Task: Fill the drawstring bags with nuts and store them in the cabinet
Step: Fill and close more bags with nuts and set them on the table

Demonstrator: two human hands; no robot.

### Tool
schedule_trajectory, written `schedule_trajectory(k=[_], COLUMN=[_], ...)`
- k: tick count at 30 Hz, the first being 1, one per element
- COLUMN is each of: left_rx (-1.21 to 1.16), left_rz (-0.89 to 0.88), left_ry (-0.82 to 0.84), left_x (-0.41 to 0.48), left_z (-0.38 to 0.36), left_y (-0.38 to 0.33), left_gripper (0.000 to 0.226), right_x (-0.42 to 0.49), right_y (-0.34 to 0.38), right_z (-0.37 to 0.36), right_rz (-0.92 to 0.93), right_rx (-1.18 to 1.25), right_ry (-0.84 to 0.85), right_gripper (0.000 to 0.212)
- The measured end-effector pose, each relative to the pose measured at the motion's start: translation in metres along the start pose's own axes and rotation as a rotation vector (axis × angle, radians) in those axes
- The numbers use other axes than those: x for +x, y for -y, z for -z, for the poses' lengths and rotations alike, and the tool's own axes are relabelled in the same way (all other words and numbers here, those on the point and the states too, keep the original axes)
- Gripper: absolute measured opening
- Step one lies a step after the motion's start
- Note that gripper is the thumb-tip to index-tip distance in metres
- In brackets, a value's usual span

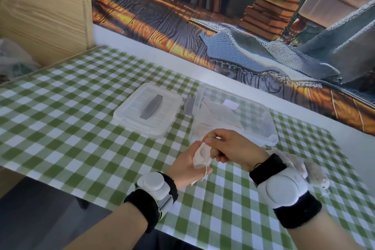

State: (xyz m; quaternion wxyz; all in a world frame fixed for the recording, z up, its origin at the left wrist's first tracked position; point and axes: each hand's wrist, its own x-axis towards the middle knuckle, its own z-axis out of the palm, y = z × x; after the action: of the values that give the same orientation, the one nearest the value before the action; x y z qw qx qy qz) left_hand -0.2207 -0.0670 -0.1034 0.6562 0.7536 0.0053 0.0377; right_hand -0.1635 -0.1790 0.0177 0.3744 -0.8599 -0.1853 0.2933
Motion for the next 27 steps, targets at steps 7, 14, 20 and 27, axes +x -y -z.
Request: schedule_trajectory(k=[7,14,20,27], left_rx=[-0.058,-0.089,-0.068,-0.051], left_rz=[-0.019,-0.037,-0.022,-0.031], left_ry=[-0.016,-0.045,-0.052,-0.042], left_x=[-0.001,-0.001,-0.001,0.000], left_z=[0.000,-0.002,-0.002,-0.001], left_y=[-0.002,-0.006,-0.004,-0.001], left_gripper=[0.039,0.035,0.036,0.037], right_x=[0.001,0.002,0.004,0.006], right_y=[-0.027,-0.065,-0.071,-0.072], right_z=[0.002,-0.006,-0.007,-0.012], right_rz=[-0.274,-0.370,-0.376,-0.348], right_rx=[0.925,1.327,1.277,1.353], right_ry=[0.193,0.309,0.204,0.228], right_gripper=[0.009,0.048,0.017,0.018])
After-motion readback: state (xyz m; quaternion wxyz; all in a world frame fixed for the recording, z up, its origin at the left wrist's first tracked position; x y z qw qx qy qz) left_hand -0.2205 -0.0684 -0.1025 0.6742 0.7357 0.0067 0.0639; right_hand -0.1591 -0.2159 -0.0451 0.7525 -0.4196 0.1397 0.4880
